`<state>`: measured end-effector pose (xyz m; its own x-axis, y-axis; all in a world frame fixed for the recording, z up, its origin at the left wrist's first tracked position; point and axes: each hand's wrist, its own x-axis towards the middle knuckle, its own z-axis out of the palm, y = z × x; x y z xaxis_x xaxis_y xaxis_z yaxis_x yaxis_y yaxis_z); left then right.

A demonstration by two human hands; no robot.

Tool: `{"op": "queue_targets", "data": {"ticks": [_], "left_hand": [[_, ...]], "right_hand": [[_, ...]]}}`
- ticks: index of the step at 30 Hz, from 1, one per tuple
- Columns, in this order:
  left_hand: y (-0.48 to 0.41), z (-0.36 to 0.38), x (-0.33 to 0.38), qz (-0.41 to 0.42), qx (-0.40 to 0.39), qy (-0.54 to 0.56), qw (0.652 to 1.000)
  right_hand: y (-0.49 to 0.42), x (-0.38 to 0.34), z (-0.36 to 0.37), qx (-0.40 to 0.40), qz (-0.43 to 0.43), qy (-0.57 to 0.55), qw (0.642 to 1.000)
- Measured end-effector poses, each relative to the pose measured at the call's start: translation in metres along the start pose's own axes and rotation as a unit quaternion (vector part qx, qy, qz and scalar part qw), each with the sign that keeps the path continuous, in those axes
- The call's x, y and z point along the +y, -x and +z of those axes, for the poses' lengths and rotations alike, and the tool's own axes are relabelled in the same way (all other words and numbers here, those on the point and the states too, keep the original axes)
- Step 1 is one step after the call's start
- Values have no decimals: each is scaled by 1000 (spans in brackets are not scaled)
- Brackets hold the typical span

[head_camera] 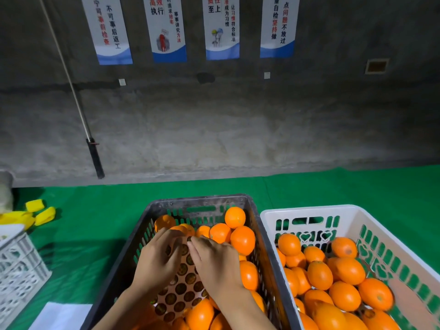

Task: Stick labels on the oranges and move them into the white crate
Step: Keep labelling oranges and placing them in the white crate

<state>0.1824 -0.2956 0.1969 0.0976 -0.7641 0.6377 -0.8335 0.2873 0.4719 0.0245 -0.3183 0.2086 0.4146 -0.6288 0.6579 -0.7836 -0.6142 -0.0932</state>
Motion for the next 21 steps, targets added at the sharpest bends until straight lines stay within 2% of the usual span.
{"op": "queue_targets", "data": {"ticks": [4, 7, 11, 14, 17, 21], "left_hand": [[0, -1, 2, 2, 3, -12, 1000], [1, -1, 3, 7, -12, -32, 999], [1, 0, 2, 0, -4, -72, 997], [2, 2, -1, -36, 33, -79, 996], [-1, 4, -5, -119, 97, -51, 987], [-7, 2, -9, -217, 173, 3, 961]], "right_hand": [[-1, -1, 3, -11, -5, -26, 1000], [-2, 0, 2, -28, 35, -39, 998], [-4, 9, -2, 15, 80, -117, 990], [-7, 15, -5, -9, 147, -122, 982], [-6, 23, -6, -70, 195, -140, 968], [-3, 22, -2, -161, 209, -161, 951]]}}
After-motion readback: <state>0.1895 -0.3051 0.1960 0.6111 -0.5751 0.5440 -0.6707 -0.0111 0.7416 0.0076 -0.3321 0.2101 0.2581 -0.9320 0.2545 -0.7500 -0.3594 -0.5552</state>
